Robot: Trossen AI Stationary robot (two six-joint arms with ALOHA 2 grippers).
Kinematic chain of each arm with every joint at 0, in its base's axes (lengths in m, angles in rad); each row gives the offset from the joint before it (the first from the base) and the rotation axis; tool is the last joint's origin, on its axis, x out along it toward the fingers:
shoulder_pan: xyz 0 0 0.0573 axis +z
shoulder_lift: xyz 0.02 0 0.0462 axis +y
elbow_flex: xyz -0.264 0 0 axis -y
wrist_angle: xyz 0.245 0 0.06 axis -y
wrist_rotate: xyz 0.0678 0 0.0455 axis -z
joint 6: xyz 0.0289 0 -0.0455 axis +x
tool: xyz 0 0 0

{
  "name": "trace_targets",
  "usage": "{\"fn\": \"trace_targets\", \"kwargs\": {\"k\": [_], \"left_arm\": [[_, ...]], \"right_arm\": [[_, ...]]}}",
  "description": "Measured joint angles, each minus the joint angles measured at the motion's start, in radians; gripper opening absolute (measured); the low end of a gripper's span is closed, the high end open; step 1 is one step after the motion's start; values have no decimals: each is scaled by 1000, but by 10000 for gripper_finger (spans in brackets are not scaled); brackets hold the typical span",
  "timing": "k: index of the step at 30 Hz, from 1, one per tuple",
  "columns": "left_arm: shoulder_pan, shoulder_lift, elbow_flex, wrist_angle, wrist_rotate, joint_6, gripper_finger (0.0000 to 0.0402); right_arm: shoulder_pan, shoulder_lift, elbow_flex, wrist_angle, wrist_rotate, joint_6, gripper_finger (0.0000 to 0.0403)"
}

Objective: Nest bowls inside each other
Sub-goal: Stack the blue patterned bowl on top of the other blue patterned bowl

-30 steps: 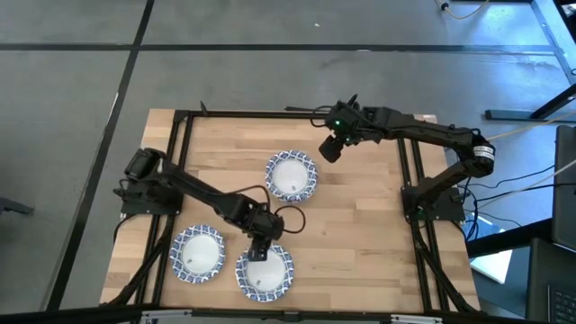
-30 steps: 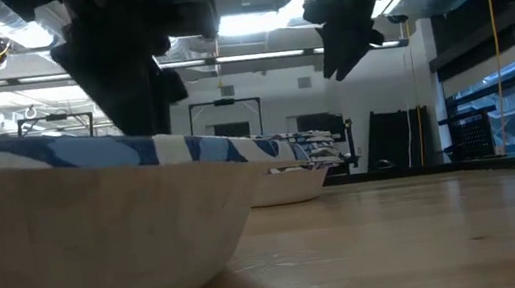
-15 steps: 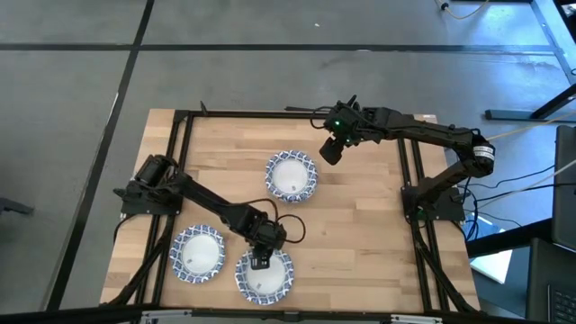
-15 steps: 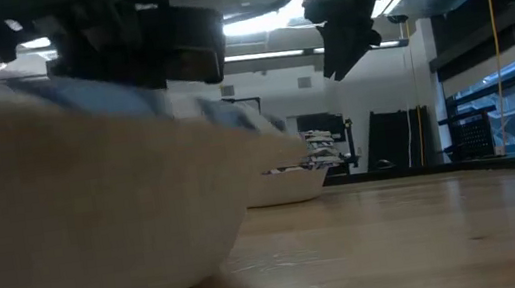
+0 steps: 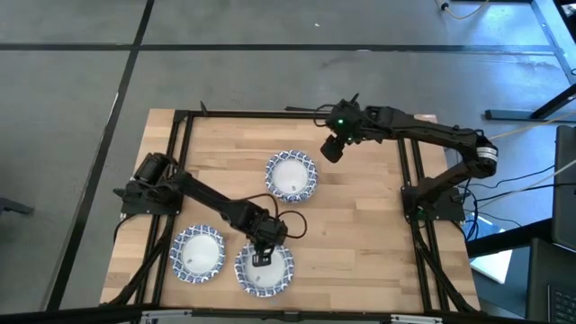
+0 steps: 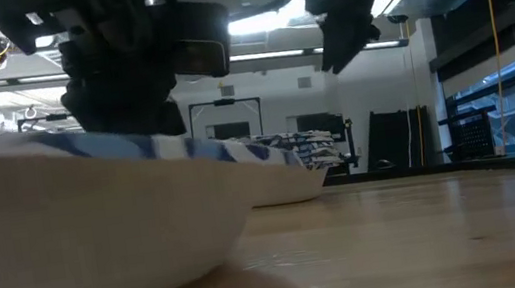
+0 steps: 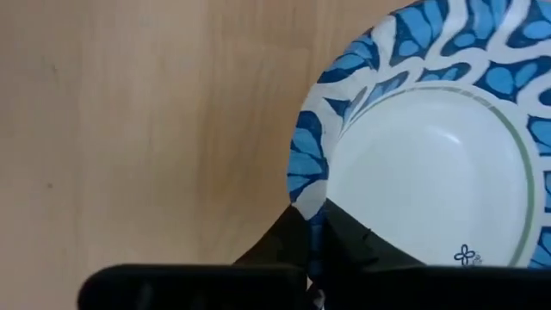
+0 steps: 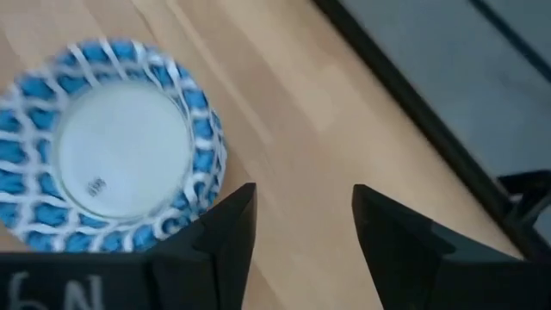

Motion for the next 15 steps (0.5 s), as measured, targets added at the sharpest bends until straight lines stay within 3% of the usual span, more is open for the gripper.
{"fn": "trace_targets", "kwargs": {"k": [7, 15], "left_arm": [[26, -49, -1, -11, -23, 54, 2], [75, -163, -2, -25, -73, 109, 1]], "right_arm": [[0, -176, -30, 25, 16, -27, 193], [12, -536, -289, 115, 19, 21, 193]]}}
